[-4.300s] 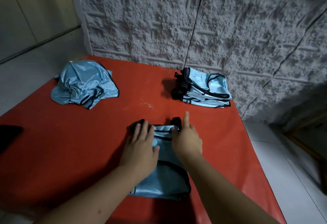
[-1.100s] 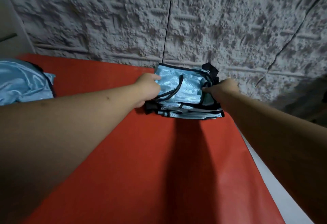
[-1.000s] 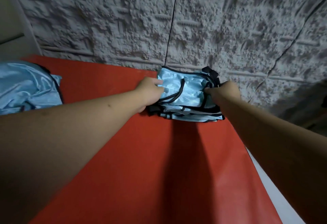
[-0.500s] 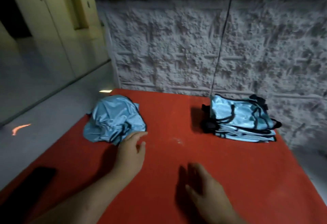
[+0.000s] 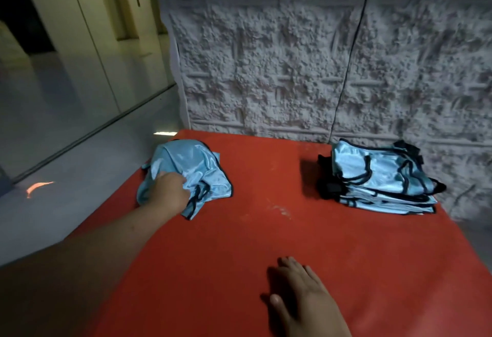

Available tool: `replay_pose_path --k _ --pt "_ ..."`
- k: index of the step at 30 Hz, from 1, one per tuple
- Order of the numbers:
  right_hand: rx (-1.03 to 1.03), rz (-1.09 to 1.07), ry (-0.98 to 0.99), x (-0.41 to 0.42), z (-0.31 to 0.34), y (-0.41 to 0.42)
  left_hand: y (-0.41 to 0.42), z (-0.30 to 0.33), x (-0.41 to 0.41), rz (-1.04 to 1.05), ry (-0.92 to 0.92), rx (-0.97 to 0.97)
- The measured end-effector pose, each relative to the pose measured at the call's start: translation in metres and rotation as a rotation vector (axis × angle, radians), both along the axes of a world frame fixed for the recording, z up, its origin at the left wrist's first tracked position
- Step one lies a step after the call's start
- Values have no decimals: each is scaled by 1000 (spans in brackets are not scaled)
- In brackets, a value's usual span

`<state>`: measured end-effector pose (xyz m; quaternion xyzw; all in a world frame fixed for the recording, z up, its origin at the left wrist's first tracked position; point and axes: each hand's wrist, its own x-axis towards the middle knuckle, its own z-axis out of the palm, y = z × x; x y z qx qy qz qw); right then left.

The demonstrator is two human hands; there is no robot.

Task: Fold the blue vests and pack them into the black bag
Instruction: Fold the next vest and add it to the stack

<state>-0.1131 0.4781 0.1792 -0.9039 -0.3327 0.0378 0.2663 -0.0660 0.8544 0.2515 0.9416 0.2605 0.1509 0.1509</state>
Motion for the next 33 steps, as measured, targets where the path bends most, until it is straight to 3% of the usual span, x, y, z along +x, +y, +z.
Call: replay_pose_path --k 4,9,14,16,18,23,28,30,33 --pt "36 -64 -59 -2 4 2 -60 17 -17 -123 -245 -27" --pt "128 -70 87 -4 14 1 -165 24 -71 -234 -351 -335" --pt "698 -305 637 -12 60 -14 -275 25 -134 -350 -134 -784" --pt "667 -350 721 -14 74 -29 -299 21 -154 -400 1 -839" --pt "561 -422 632 -15 73 -46 -308 12 -167 -376 69 -889" --pt "586 -836 469 5 80 -104 -294 -15 -156 -217 13 -801" --pt "330 -1064 372 3 85 -162 -280 -24 -131 -177 53 -408" --pt "204 -1082 332 -7 85 -170 -280 -24 -122 -148 -55 -339" --pt "42 -829 163 -24 95 -151 -273 -24 -107 -109 -55 -343"
